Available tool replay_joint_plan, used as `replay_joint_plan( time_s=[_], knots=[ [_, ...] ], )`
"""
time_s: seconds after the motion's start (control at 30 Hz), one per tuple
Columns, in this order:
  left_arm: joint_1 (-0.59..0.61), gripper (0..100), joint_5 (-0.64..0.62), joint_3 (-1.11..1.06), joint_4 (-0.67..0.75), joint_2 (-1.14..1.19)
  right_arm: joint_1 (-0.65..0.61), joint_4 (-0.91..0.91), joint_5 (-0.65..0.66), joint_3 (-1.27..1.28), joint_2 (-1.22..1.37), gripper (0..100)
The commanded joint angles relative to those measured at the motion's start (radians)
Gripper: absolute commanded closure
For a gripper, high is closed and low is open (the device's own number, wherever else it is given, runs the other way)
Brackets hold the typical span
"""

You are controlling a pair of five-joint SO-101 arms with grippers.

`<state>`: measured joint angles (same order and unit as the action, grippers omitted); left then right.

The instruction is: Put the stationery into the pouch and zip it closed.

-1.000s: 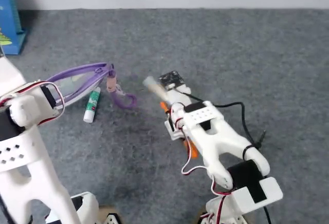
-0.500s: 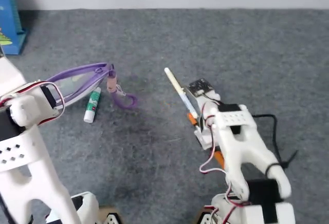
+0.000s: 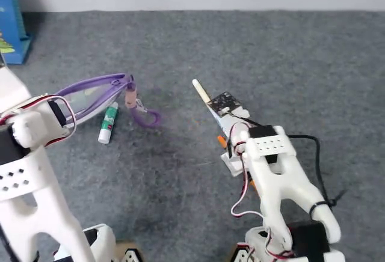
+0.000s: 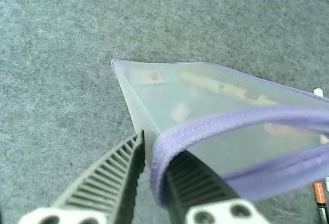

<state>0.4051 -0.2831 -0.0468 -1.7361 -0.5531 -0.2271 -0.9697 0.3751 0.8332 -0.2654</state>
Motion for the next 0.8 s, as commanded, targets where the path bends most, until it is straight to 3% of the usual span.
replay_joint_plan(
  time_s=[0.0, 0.37, 0.43, 0.57, 0.63, 0.77],
  knots=[
    [-0.002, 99, 0.014, 0.008, 0.006, -0.005, -0.024, 0.064, -0.037, -0.018, -0.035, 77.2],
    [-0.002, 99, 0.014, 0.008, 0.003, -0.005, -0.067, 0.128, -0.043, -0.149, 0.246, 77.3],
    [-0.002, 99, 0.014, 0.001, 0.005, -0.005, -0.053, 0.128, -0.043, -0.184, 0.32, 81.1],
    [-0.002, 99, 0.015, -0.013, 0.008, -0.005, -0.053, 0.056, -0.044, -0.25, 0.358, 99.8],
    [-0.002, 99, 0.015, -0.016, 0.017, -0.005, -0.053, 0.042, -0.044, -0.255, 0.351, 96.3],
    [-0.002, 99, 0.015, -0.018, 0.02, -0.005, -0.054, 0.036, -0.044, -0.245, 0.289, 98.8]
  ],
)
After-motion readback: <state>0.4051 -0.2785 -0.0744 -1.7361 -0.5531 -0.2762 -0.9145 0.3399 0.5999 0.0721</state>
